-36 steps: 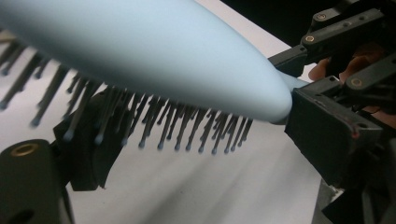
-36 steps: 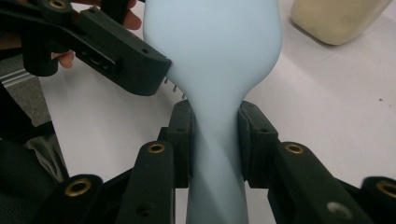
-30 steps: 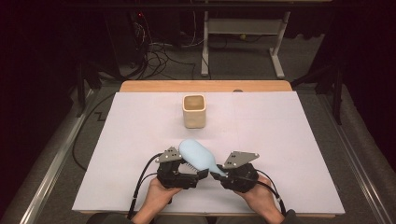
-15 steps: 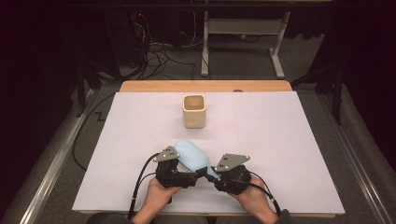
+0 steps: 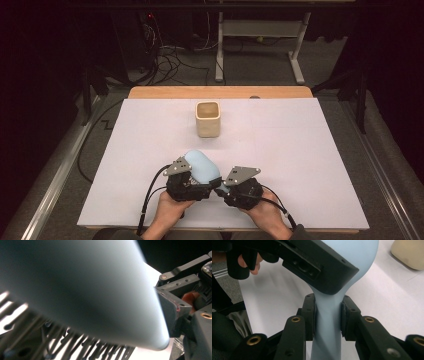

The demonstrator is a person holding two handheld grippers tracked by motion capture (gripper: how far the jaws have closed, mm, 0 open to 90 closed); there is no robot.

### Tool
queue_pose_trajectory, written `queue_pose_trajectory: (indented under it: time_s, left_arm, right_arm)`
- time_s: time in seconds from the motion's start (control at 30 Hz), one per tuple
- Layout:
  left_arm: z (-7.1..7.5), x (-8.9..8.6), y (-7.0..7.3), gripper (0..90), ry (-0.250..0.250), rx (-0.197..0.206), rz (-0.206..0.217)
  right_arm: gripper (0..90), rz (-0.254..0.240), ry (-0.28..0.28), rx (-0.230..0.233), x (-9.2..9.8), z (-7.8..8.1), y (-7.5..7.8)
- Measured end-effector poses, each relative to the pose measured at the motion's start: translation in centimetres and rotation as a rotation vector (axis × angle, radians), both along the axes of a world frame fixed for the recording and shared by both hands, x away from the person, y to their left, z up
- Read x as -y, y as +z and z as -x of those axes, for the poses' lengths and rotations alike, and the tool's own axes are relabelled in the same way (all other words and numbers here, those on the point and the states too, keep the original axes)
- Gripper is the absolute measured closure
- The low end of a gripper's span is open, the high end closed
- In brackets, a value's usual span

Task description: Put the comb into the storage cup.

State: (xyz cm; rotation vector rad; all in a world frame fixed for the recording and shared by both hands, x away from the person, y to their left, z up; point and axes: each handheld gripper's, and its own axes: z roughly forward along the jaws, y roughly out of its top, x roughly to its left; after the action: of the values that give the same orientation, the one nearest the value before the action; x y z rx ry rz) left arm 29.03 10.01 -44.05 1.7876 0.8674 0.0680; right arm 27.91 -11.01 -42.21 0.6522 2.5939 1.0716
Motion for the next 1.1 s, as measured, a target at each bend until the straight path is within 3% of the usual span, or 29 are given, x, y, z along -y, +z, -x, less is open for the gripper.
queue_pose_trajectory:
  time_s: [0.13, 0.37, 0.63, 1.1]
  left_arm:
    - [0.0, 0.0, 0.0, 26.0, 0.004, -0.004, -0.001]
    - [0.0, -0.3, 0.2, 30.0, 0.009, -0.052, 0.006]
    - [-0.1, -0.6, 0.4, 32.9, 0.012, -0.059, -0.001]
    - [0.0, -1.3, 1.3, 41.2, 0.007, -0.090, 0.023]
  right_arm:
    - [70.5, 0.001, 0.003, 0.004, 0.0, -0.1, 0.1]
    - [70.6, -0.002, -0.007, 0.003, -0.4, -0.2, 0.1]
    - [70.6, -0.002, -0.006, 0.002, -0.8, -0.3, 0.0]
    - [70.5, -0.015, -0.001, 0.023, -1.4, -0.5, 0.5]
